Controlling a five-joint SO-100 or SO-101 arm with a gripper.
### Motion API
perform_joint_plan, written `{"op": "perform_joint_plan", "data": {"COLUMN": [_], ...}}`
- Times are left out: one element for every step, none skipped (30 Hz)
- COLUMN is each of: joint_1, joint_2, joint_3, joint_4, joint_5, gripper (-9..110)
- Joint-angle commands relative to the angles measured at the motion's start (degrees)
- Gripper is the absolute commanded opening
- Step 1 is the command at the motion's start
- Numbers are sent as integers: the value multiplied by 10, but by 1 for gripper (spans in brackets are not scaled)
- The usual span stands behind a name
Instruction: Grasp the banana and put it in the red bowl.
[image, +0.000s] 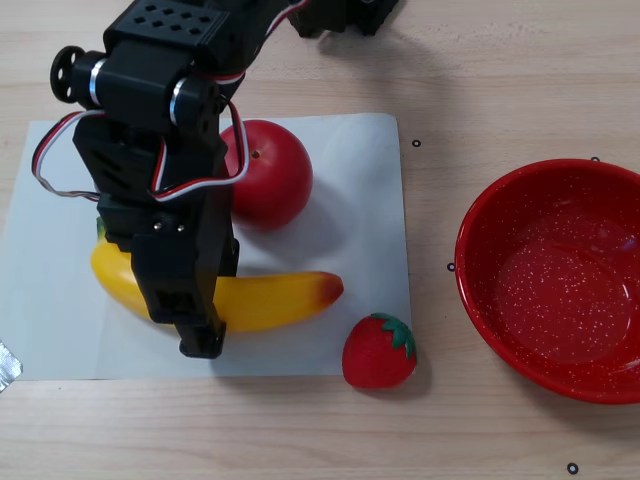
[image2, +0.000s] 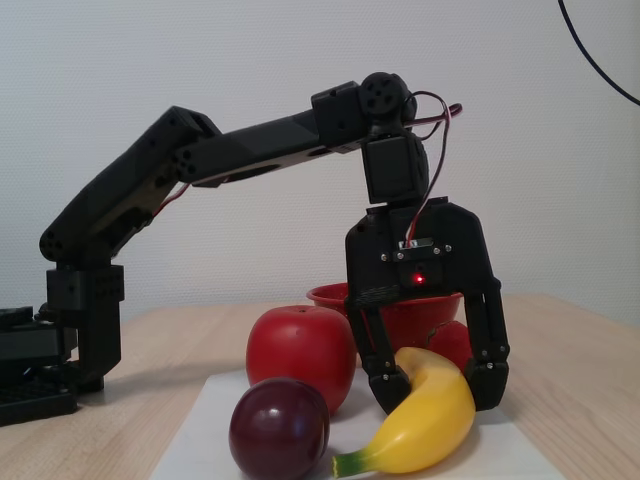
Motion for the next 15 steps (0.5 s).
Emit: {"op": "perform_joint_plan", "data": {"joint_1": [-4,-4,-4,-5,-6,-8,-9,-10,-11,-11,-12,-14,-15,-16,-17], "joint_2": [141,151,160,168,177,185,191,198,206,214,221,228,236,243,251], "joint_3": [-6,4,11,18,25,30,33,35,40,47,50,55,61,66,73], "joint_4": [-23,-27,-32,-36,-38,-42,-43,-44,-45,-48,-50,-53,-58,-62,-67], "joint_5": [-11,-11,-12,-15,-18,-21,-24,-26,-28,-31,-33,-35,-40,-42,-42], "gripper": [0,0,0,0,0,0,0,0,0,0,0,0,0,0,0]}}
